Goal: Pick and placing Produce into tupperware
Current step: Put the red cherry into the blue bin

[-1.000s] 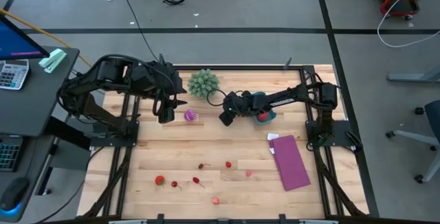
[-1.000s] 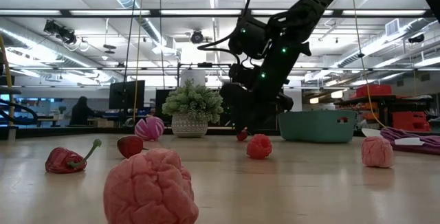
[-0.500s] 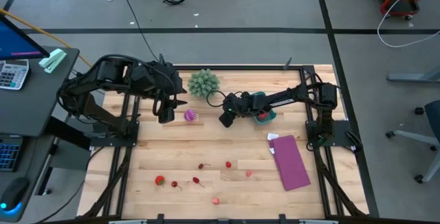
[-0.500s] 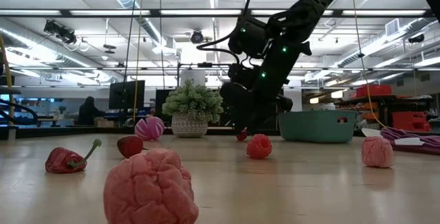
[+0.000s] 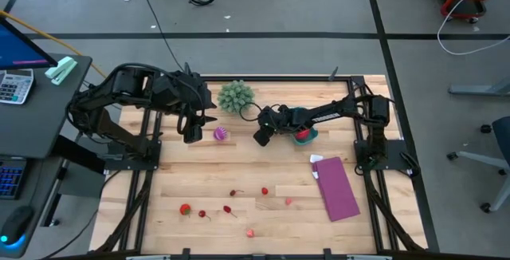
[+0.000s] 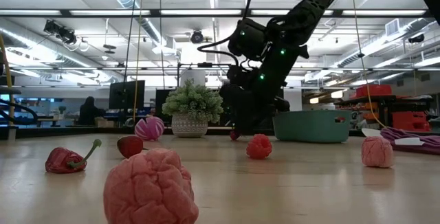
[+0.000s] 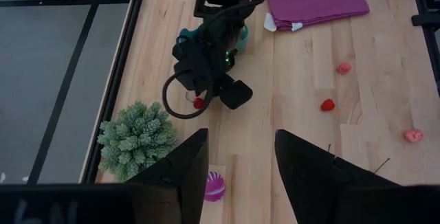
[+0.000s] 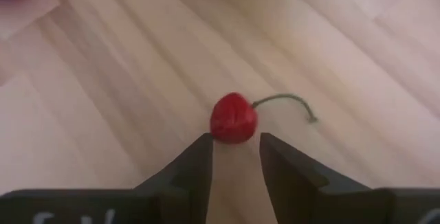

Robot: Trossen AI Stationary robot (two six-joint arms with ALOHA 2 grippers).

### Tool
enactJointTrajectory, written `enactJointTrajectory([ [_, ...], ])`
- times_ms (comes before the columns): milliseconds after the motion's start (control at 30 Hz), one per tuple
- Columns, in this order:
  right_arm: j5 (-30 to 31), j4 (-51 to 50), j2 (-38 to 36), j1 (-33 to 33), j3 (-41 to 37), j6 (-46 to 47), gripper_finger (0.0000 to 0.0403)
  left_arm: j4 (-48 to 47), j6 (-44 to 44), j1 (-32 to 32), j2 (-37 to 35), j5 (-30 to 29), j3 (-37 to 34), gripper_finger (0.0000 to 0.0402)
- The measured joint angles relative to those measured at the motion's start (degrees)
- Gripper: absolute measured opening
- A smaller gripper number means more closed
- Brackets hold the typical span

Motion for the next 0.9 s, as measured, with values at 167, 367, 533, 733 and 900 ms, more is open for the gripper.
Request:
enactJointTrajectory([
  [167, -4.4, -1.7, -0.1, -0.4, 2.3, -3.5, 0.0145, 0.0, 0.0, 0.0, 0.0, 0.0, 0.0, 0.0176],
  [367, -4.0, -8.7, -0.6, 1.0, 12.1, -20.5, 0.0172, -0.3, 0.0, 0.0, 0.0, 0.0, 0.0, 0.0174],
  [533, -3.2, -15.8, -0.7, 0.1, 17.3, -34.6, 0.0197, -0.3, 0.0, 0.0, 0.0, 0.0, 0.0, 0.0178],
  [733, -6.8, -19.4, -0.6, -3.6, 16.1, -29.6, 0.0229, -0.4, 0.0, 0.0, 0.0, 0.0, 0.0, 0.0173],
  [900, -6.8, -18.0, -0.5, -5.0, 16.1, -27.5, 0.0239, -0.4, 0.1, 0.0, 0.0, 0.0, 0.0, 0.0178],
])
